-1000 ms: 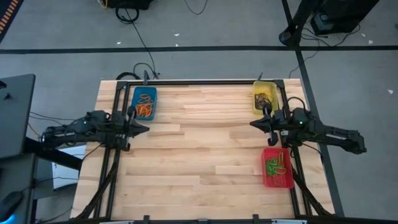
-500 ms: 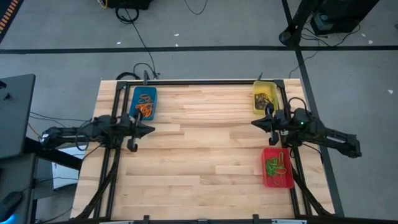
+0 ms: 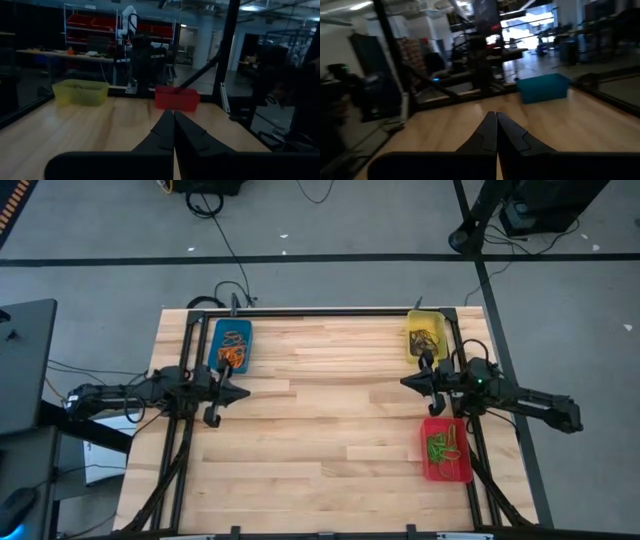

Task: Sort rubber bands into baskets
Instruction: Return to Home Position

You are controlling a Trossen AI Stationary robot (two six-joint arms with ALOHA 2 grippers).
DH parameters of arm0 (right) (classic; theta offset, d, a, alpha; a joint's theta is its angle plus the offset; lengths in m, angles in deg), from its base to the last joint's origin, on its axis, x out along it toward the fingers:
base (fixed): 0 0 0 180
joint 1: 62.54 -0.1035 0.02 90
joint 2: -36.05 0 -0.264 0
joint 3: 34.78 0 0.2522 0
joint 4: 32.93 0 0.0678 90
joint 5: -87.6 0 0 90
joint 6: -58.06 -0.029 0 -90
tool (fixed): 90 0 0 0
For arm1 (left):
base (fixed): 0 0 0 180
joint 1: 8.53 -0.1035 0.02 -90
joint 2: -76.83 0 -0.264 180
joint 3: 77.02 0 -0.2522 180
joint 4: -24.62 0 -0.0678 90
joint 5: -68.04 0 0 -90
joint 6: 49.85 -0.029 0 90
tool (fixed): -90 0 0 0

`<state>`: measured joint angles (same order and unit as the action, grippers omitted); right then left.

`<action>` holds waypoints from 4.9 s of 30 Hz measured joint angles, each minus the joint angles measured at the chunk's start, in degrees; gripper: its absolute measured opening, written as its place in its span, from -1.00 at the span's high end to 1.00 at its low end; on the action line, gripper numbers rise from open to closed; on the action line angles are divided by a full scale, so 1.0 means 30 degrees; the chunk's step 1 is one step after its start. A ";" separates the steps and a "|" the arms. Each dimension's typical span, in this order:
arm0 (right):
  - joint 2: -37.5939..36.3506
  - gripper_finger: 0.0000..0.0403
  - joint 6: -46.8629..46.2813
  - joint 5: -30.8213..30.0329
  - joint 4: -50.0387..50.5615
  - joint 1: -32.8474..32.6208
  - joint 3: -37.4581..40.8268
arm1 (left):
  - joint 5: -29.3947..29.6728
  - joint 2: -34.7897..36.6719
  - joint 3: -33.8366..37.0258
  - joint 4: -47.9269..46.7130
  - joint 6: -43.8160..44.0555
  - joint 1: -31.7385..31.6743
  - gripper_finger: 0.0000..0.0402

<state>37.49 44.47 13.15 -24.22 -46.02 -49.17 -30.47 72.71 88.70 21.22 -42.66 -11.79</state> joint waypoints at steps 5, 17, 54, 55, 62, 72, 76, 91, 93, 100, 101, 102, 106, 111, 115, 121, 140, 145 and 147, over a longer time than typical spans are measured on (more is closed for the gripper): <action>-0.0356 0.97 0.0392 0.1363 0.0362 0.0431 -0.0694 | -0.0640 0.0071 -0.0266 -0.0499 -0.0821 -0.0001 0.97; -0.0402 0.98 0.1623 0.2582 0.2610 0.1553 -0.0666 | -0.1387 0.0291 -0.0653 -0.0827 -0.2891 0.0003 0.97; -0.0358 0.85 0.2475 0.0335 0.0397 0.1668 0.0090 | 0.4017 0.0255 0.0015 -0.0303 -0.0870 -0.0001 0.97; -0.0358 0.85 0.2269 0.0335 0.0396 0.1668 0.0090 | 0.4114 0.0255 0.0015 -0.0274 -0.0805 -0.0001 0.97; -0.0358 0.84 0.1940 0.0335 0.0403 0.1668 0.0090 | 0.4114 0.0255 0.0015 -0.0287 -0.0804 -0.0001 0.97; -0.0358 0.84 0.1933 0.0335 0.0403 0.1668 0.0090 | 0.4114 0.0255 0.0015 -0.0287 -0.0804 -0.0001 0.97; -0.0358 0.84 0.1933 0.0335 0.0403 0.1668 0.0090 | 0.4114 0.0255 0.0022 -0.0287 -0.0804 -0.0001 0.97; -0.0358 0.83 0.1933 0.0335 0.0403 0.1668 0.0090 | 0.4121 0.0255 0.0022 -0.0287 -0.0804 -0.0001 0.97; -0.0358 0.83 0.1933 0.0335 0.0410 0.1668 0.0090 | 0.4121 0.0255 0.0022 -0.0287 -0.0804 -0.0001 0.97; -0.0358 0.83 0.1933 0.0338 0.0410 0.1668 0.0090 | 0.4121 0.0262 0.0022 -0.0131 -0.0797 -0.0001 0.97; -0.0358 0.83 0.1933 0.0335 0.0410 0.1668 0.0090 | 0.4121 0.0262 0.0022 -0.0165 -0.0797 -0.0001 0.97; -0.0358 0.83 0.1933 0.0335 0.0403 0.1668 0.0090 | 0.4121 0.0262 0.0022 -0.0236 -0.0797 -0.0001 0.97; -0.0358 0.83 0.1933 0.0335 0.0403 0.1668 0.0090 | 0.4121 0.0248 0.0022 -0.0272 -0.0797 -0.0001 0.97; -0.0358 0.83 0.1933 0.0335 0.0403 0.1668 0.0090 | 0.4121 0.0248 0.0029 -0.0287 -0.0797 -0.0001 0.97; -0.0358 0.83 0.1933 0.0335 0.0408 0.1668 0.0090 | 0.4121 0.0248 0.0029 -0.0287 -0.0797 -0.0001 0.97; -0.0358 0.83 0.1933 0.0335 0.0403 0.1668 0.0090 | 0.4121 0.0248 0.0029 -0.0294 -0.0797 -0.0001 0.97; -0.0358 0.83 0.1933 0.0335 0.0409 0.1668 0.0090 | 0.4124 0.0248 0.0029 -0.0290 -0.0797 -0.0001 0.97; -0.0358 0.83 0.1933 0.0335 0.0407 0.1668 0.0090 | 0.4127 0.0248 0.0029 -0.0294 -0.0797 -0.0001 0.97; -0.0358 0.83 0.1933 0.0335 0.0407 0.1668 0.0090 | 0.4129 0.0248 0.0029 -0.0294 -0.0797 -0.0001 0.97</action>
<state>36.41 50.27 14.16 -22.99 -41.02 -48.90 -18.08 73.45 88.79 20.34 -45.05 -11.79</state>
